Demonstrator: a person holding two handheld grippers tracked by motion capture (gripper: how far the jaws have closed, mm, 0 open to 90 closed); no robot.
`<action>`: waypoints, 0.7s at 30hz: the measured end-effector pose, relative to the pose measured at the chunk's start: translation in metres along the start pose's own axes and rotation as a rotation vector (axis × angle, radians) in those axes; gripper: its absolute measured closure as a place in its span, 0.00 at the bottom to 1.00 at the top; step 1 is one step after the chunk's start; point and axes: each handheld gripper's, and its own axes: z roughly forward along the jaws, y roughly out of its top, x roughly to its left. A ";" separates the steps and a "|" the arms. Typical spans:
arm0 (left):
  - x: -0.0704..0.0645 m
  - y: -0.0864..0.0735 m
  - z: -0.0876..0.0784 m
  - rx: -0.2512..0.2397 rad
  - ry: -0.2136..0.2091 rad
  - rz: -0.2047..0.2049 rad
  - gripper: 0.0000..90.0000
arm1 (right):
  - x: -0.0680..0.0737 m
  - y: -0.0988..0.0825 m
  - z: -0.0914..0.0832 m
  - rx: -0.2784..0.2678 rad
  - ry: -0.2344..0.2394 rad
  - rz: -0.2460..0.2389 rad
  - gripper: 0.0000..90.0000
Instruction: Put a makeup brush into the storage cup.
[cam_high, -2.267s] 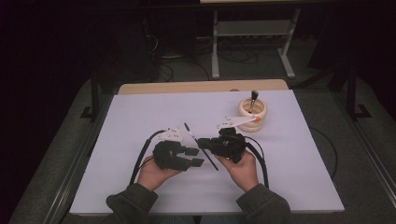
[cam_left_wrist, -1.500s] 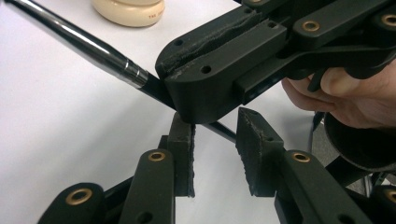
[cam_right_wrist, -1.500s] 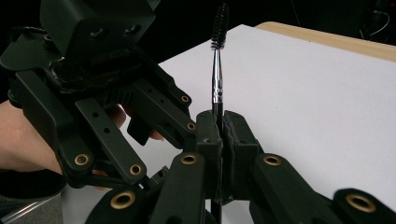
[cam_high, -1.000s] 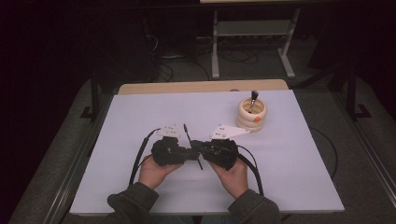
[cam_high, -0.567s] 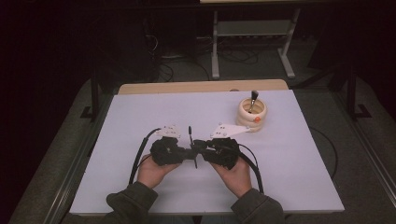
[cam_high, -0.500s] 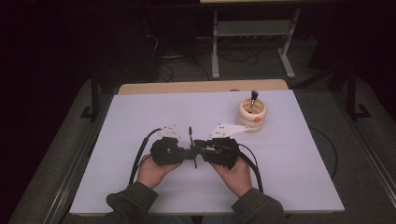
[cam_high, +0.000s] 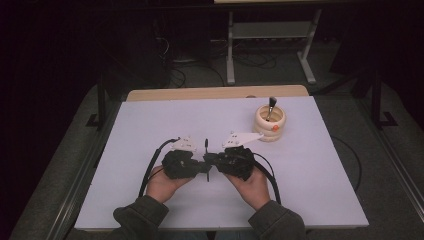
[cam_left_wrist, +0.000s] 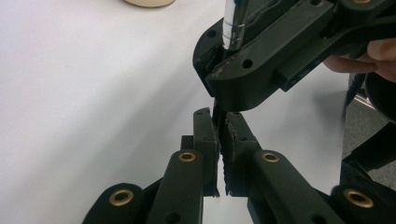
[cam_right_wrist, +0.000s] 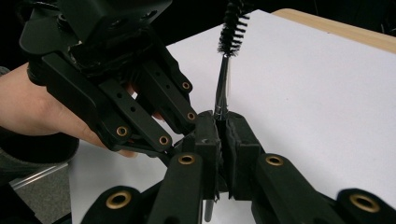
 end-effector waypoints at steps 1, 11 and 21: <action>-0.001 0.000 0.000 0.005 0.000 -0.004 0.95 | 0.000 0.000 0.000 0.003 0.002 0.001 0.93; -0.001 -0.004 -0.002 0.004 0.008 0.009 0.82 | -0.006 -0.001 -0.005 0.022 0.003 0.015 0.94; 0.000 -0.014 -0.010 -0.010 0.033 0.009 0.76 | -0.016 -0.006 -0.015 0.028 -0.020 0.035 0.94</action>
